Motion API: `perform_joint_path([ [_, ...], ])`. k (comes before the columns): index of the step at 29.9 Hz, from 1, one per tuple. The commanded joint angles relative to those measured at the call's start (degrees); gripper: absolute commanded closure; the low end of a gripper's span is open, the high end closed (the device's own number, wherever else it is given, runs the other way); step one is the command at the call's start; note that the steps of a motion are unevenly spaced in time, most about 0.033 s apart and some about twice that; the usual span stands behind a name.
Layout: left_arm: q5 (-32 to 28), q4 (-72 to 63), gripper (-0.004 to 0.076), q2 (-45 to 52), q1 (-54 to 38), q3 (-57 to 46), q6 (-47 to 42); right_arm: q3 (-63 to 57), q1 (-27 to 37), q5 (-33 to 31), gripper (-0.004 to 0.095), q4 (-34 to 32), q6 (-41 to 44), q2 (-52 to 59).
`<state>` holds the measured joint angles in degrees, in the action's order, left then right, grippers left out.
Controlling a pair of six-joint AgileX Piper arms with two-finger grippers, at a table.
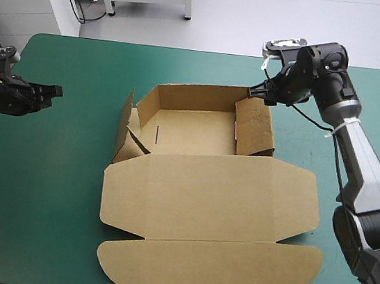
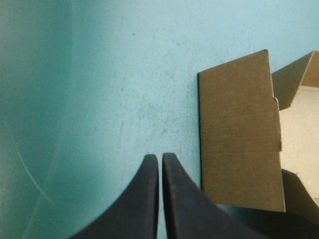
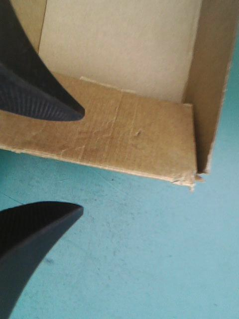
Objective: Fold the box
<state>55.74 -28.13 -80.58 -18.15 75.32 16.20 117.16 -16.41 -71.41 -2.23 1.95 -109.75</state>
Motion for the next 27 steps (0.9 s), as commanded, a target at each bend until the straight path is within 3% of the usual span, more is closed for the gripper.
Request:
perform_joint_path([
  [1,-0.34,-4.65,0.0724,1.63,-0.25,1.54,2.16,-0.45,-0.07,-0.05,0.0449,-0.63,0.23,-0.12],
  [13,0.89,-5.14,0.0724,1.63,-0.25,1.54,2.16,-0.45,1.80,0.41,0.0534,2.23,3.07,-6.83],
  [18,0.93,-6.09,0.0724,1.63,-0.25,1.54,2.16,-0.45,2.46,0.63,0.0535,7.63,2.74,-8.15],
  [24,2.90,-6.09,0.0724,1.63,-0.25,1.54,2.16,-0.45,2.46,-0.23,0.0540,7.81,2.46,-10.23],
  [27,3.38,-6.09,0.0724,1.63,-0.25,1.54,2.16,-0.45,2.46,-0.23,0.0686,8.02,2.46,-10.89],
])
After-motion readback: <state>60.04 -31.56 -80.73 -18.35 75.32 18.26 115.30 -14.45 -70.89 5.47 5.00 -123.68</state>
